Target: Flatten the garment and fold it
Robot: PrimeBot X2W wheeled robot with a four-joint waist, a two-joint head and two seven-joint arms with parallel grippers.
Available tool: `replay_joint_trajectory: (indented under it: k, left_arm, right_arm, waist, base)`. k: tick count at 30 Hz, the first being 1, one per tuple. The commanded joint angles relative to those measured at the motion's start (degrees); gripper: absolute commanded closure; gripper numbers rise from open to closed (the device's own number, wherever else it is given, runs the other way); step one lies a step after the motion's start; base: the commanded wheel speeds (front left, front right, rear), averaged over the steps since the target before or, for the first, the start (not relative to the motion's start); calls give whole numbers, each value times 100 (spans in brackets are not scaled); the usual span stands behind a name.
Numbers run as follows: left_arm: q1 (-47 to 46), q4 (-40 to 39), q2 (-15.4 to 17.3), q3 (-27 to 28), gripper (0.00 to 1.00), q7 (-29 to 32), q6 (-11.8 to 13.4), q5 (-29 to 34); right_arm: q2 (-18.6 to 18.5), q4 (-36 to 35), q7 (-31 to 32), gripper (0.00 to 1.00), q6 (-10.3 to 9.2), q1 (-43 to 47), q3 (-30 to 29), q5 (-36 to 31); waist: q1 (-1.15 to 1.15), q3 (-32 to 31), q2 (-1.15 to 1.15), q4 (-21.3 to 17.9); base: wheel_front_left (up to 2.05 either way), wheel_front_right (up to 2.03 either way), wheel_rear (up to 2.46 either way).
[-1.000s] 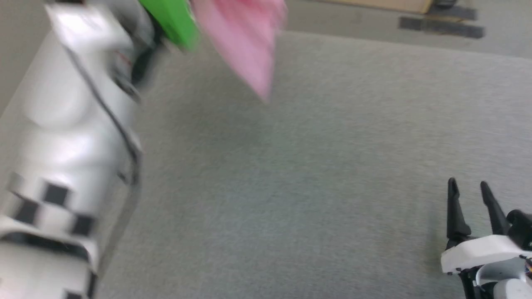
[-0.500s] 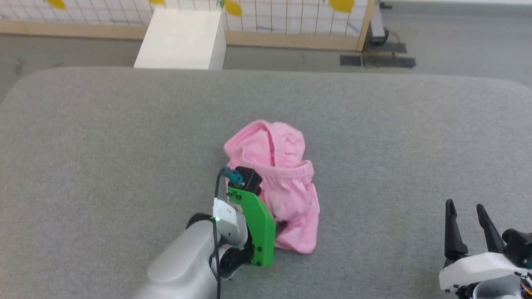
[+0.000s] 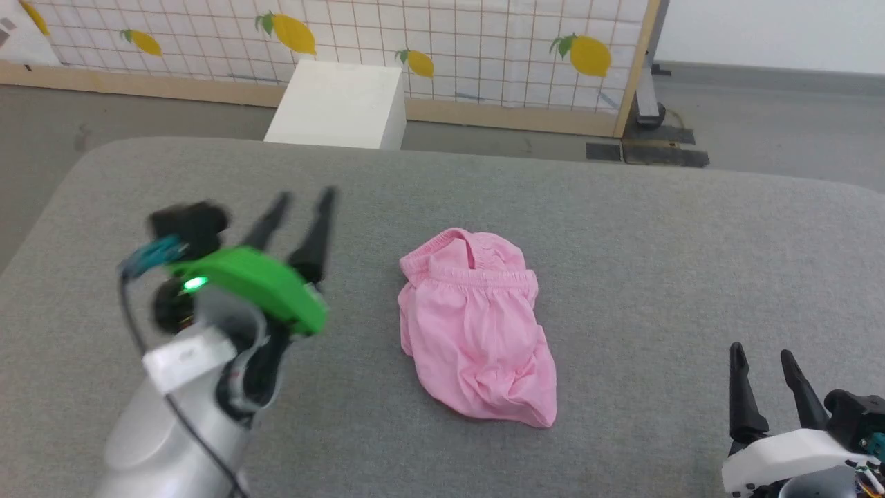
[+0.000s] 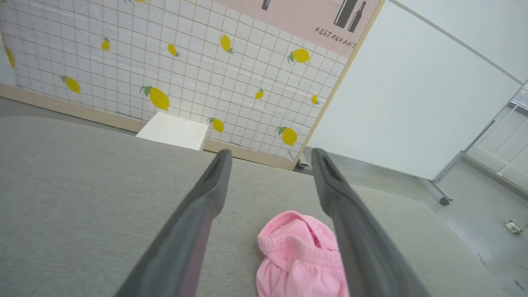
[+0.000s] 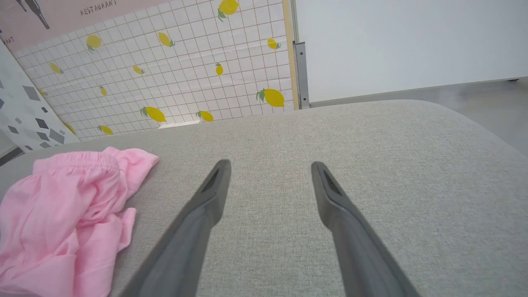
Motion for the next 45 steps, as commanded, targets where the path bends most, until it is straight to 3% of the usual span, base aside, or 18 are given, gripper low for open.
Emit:
replay_joint_trajectory:
  k: [1, 6, 15, 21, 27, 31, 39, 40, 41, 42, 45]
  left_arm:
    - [276, 11, 121, 33, 0, -285, 118, 227]
    - [974, -2, 337, 214, 0, -1260, 457, 806]
    - [2093, -460, -69, 593, 0, -1436, 700, 1440]
    - [2350, -595, -393, 839, 0, -1438, 591, 1659]
    - [2190, -575, -620, 942, 0, -1438, 373, 1834]
    - [2036, -514, -749, 1011, 0, -1438, 225, 1923]
    - [1875, -317, -980, 1088, 0, -1438, -32, 2088]
    - [1863, -294, -998, 1095, 0, -1438, -55, 2105]
    - [1848, -266, -1021, 1105, 0, -1438, -82, 2125]
    - [1838, -246, -1037, 1117, 0, -1438, -103, 2138]
    - [1820, -187, -1068, 1156, 0, -1439, -166, 2207]
  right_arm:
    - [-5, -31, 26, 0, -8, 49, 46, 61]
    - [-5, -94, 197, 0, -8, 53, 227, 104]
    - [-5, -305, 1047, 0, -8, -83, 649, 270]
    - [-5, -349, 2682, 0, -8, -1184, 1728, 198]
    - [-5, 175, 4252, 0, -8, -2474, 2487, -240]
    - [-5, 729, 4785, 0, -8, -3025, 2735, -521]
    - [-5, 1530, 4848, 0, -8, -3497, 3102, -395]
    - [-5, 1602, 4865, 57, -8, -3509, 3122, -376]
    - [-5, 1646, 4828, 91, -8, -3529, 3159, -338]
    - [-5, 1650, 4737, 100, -8, -3546, 3152, -305]
    - [-5, 1587, 4429, 100, -8, -3574, 3107, -166]
  waist:
    - [0, -81, 38, 66]
    - [0, -140, 38, 85]
    - [0, -109, 38, 178]
    - [0, 103, 38, 238]
    - [0, 431, 38, 530]
    - [0, 647, 38, 716]
    - [0, 891, 38, 868]
    - [0, 902, 38, 867]
    - [0, 912, 38, 863]
    - [0, 915, 38, 852]
    - [0, 869, 38, 781]
  base:
    - [0, 0, 0]
    - [0, 0, 0]
    - [0, 0, 0]
    - [0, 0, 0]
    - [0, 0, 0]
    - [0, 0, 0]
    - [0, 0, 0]
    - [0, 0, 0]
    - [0, 0, 0]
    - [0, 0, 0]
    - [0, 0, 0]
